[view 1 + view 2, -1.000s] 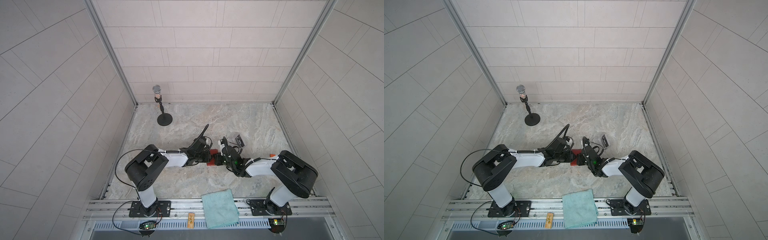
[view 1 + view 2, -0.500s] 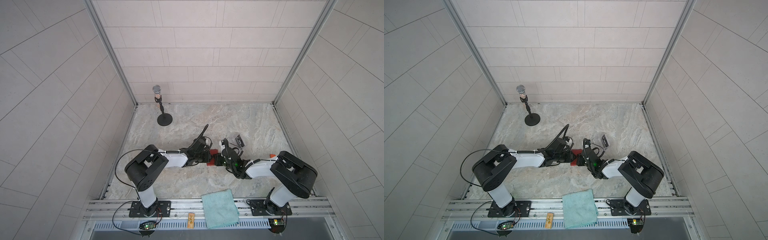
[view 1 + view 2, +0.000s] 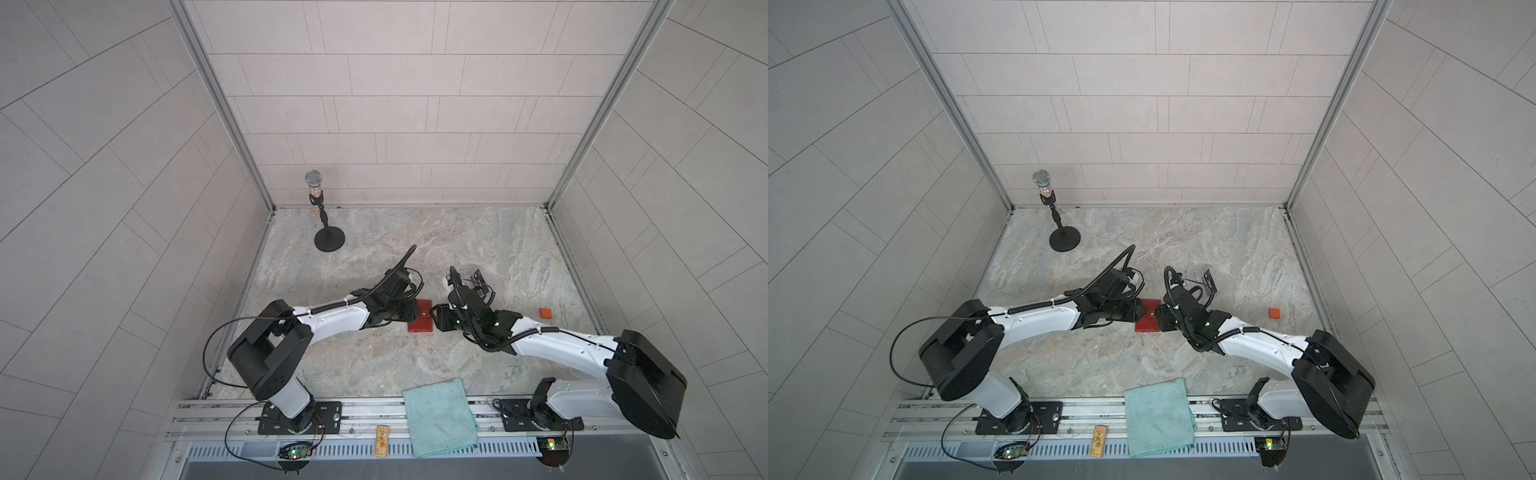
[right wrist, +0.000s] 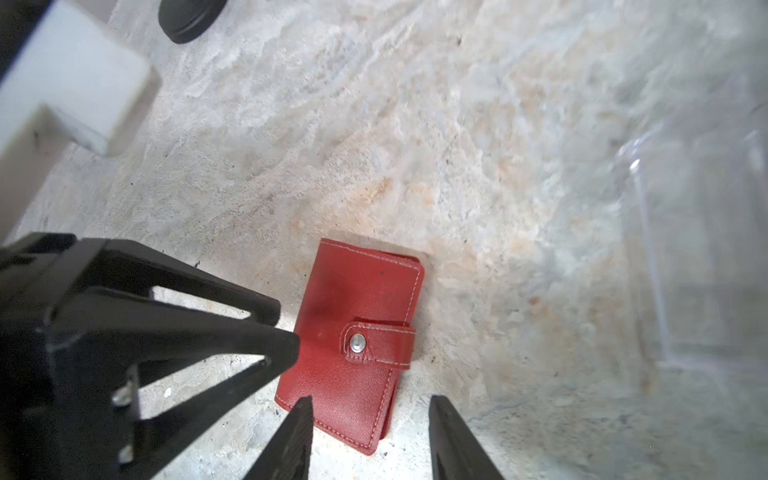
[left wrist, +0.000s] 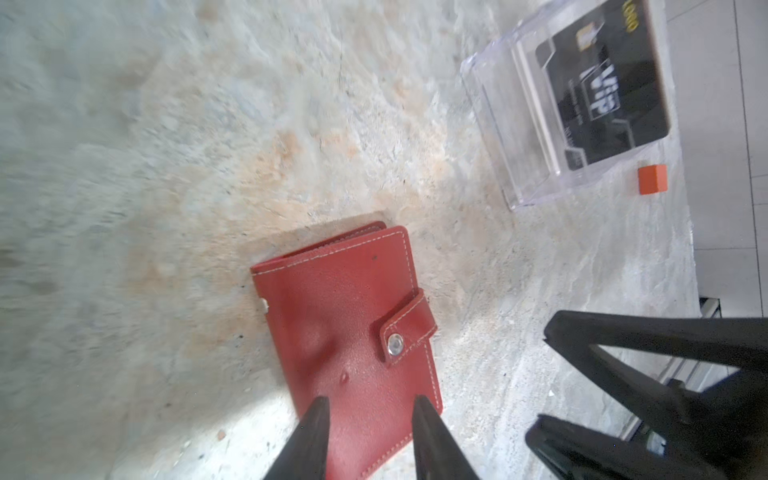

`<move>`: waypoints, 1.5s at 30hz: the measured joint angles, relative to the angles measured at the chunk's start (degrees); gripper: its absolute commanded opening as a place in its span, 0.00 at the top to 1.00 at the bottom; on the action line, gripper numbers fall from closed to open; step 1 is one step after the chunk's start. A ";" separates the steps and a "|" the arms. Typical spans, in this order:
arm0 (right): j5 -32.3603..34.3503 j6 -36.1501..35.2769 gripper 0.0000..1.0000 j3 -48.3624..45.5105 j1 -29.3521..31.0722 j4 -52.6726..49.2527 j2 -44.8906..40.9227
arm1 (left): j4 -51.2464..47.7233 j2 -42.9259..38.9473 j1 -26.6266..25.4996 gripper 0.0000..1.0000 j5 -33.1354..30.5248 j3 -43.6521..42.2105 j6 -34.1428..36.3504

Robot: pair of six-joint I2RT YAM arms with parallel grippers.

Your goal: Put the credit cards into the card holder

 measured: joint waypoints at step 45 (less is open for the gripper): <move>32.94 -29.40 0.37 -9.09 -40.04 21.77 -1.86 | 20.35 -10.84 32.30 0.27 -52.17 -14.71 29.33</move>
